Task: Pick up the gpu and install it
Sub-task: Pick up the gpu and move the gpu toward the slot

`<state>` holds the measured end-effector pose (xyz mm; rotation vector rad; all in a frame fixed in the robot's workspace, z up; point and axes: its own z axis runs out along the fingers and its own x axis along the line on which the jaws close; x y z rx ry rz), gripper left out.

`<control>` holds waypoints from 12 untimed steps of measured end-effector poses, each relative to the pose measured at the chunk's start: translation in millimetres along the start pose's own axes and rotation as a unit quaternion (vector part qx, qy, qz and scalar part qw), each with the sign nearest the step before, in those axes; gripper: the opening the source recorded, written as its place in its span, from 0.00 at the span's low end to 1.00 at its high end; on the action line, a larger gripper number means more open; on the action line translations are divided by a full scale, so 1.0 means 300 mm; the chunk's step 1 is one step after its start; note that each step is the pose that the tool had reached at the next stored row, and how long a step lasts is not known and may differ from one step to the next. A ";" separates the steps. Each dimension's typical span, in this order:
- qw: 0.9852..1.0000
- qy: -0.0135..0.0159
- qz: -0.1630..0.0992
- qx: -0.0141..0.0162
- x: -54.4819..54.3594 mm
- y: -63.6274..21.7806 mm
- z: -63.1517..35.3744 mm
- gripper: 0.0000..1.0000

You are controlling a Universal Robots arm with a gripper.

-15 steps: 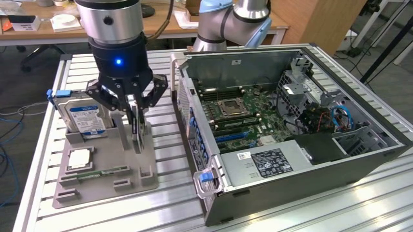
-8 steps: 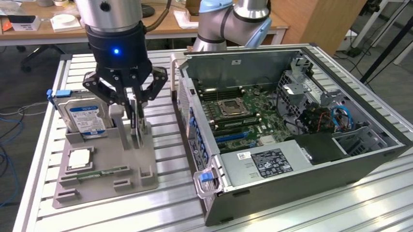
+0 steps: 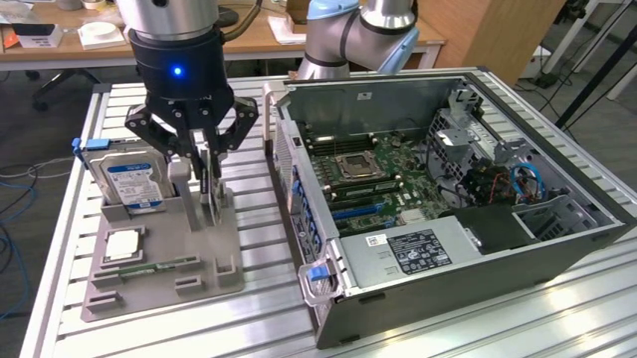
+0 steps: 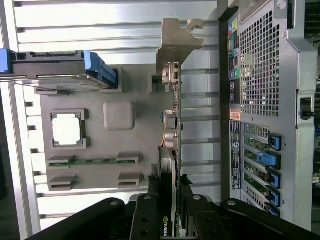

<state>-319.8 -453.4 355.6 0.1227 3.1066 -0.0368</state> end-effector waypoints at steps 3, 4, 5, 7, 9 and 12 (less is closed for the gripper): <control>1.000 0.000 0.000 0.000 0.000 0.000 0.000 0.26; 1.000 0.000 0.000 0.000 0.000 0.000 0.000 0.26; 1.000 0.000 0.000 0.000 0.000 0.000 -0.001 0.26; 1.000 0.000 0.000 0.000 0.000 0.000 -0.004 0.26; 1.000 0.000 0.000 0.000 0.000 0.000 -0.008 0.26; 1.000 0.000 0.000 0.000 -0.001 0.000 -0.014 0.26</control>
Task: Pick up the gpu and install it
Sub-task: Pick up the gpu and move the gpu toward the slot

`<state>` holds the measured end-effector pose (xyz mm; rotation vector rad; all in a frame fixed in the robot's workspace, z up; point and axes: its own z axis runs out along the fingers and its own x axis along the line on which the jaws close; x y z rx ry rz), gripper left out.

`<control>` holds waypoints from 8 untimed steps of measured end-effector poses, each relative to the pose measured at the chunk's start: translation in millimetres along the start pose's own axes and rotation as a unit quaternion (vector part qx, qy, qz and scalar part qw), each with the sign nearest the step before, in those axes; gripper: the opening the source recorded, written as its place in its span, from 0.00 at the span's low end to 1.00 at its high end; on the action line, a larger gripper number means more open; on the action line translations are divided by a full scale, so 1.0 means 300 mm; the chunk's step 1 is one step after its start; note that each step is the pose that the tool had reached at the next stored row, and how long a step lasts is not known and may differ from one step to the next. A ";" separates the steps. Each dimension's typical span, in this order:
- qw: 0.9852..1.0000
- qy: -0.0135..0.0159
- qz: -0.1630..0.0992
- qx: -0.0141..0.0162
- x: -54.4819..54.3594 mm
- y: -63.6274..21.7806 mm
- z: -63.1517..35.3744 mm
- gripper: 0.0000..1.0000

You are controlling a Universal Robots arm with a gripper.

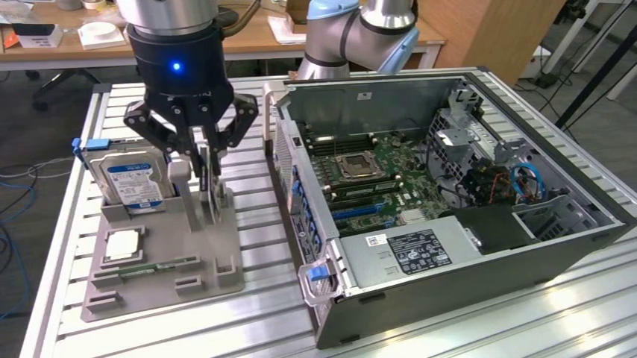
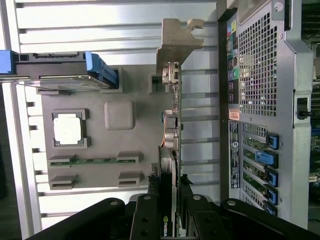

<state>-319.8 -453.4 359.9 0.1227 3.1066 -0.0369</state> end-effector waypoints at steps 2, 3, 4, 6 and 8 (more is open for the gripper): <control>1.000 0.000 0.000 0.000 0.000 0.000 -0.005 0.26; 1.000 0.000 0.000 0.000 0.000 0.000 -0.007 0.26; 1.000 0.000 0.000 0.000 0.000 0.000 -0.009 0.26; 1.000 0.000 0.000 0.000 0.000 0.000 -0.013 0.26; 1.000 0.000 0.000 0.000 0.000 0.000 -0.017 0.26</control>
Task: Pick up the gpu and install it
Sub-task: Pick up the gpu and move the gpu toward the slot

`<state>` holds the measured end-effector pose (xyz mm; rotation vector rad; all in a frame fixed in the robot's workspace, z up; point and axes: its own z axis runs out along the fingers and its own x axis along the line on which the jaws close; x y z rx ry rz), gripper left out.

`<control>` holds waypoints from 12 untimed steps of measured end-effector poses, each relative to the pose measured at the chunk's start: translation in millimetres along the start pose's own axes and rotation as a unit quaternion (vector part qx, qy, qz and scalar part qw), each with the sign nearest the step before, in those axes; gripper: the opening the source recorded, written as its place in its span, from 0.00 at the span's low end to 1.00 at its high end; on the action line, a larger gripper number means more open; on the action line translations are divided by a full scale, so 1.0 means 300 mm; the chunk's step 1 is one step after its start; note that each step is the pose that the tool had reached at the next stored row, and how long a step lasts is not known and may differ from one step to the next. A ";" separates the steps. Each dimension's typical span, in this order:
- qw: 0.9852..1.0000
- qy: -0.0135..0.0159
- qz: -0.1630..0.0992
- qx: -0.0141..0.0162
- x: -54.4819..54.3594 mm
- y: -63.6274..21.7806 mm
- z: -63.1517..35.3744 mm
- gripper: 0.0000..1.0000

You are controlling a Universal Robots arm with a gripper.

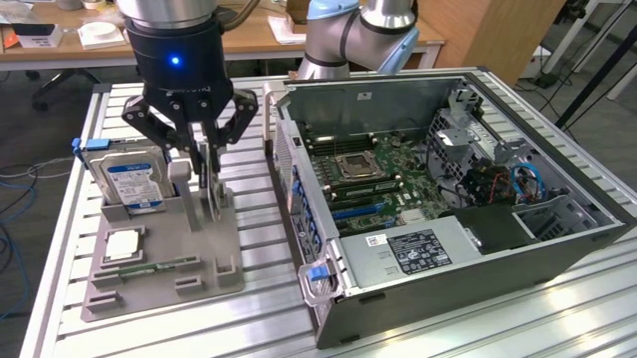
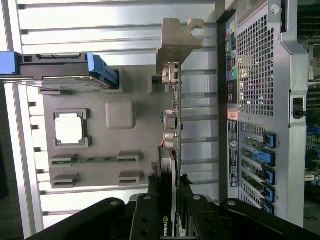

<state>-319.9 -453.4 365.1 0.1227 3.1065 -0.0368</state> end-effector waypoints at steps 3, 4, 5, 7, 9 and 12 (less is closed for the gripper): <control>1.000 0.000 0.000 0.000 0.000 0.000 -0.005 0.26; 1.000 0.000 0.000 0.000 0.000 0.000 -0.007 0.26; 1.000 0.000 0.000 0.000 0.000 0.000 -0.010 0.26; 1.000 0.000 0.000 0.000 -0.001 0.000 -0.016 0.26; 1.000 0.000 0.000 0.000 -0.001 0.000 -0.021 0.26; 1.000 0.000 0.000 0.000 -0.001 -0.001 -0.027 0.26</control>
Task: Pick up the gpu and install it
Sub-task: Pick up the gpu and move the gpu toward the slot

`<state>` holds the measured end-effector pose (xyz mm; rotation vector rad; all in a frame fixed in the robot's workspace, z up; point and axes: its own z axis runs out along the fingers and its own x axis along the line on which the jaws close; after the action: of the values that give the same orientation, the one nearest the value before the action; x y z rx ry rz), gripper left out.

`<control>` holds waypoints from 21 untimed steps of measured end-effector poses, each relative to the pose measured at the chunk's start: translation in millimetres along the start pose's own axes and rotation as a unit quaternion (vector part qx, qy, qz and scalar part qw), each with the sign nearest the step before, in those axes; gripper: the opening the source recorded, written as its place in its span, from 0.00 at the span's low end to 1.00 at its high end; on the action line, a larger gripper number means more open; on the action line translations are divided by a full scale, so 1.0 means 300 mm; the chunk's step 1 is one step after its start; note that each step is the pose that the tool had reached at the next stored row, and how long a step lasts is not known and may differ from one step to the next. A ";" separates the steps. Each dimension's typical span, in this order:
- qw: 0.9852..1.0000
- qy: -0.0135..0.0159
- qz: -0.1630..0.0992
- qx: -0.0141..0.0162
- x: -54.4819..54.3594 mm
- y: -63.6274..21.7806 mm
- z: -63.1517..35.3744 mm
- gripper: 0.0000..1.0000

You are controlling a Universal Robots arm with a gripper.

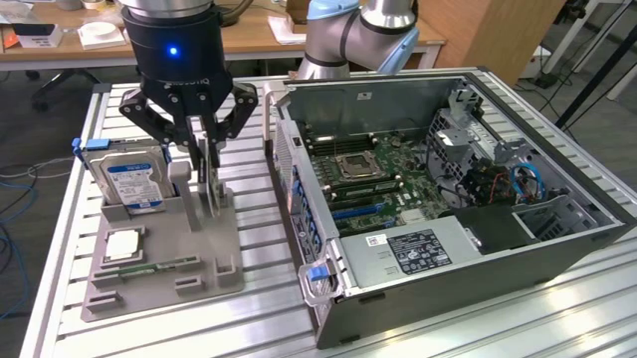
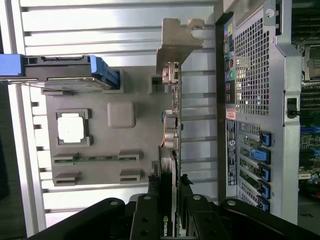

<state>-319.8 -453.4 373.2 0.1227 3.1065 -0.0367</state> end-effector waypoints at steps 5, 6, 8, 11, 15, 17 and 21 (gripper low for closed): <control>1.000 0.000 0.000 0.000 0.000 0.000 0.000 0.26; 1.000 0.000 0.000 0.000 0.000 0.000 0.000 0.26; 1.000 0.000 0.000 0.000 0.000 0.000 0.000 0.26; 1.000 0.000 0.000 0.000 0.000 0.000 0.000 0.26; 1.000 0.000 0.000 0.000 0.000 0.000 0.000 0.26; 1.000 0.000 0.000 0.001 0.001 0.007 -0.001 0.26; 1.000 0.000 0.000 0.001 0.001 0.008 -0.001 0.26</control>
<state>-319.8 -450.9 373.3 0.1229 3.1064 -0.0408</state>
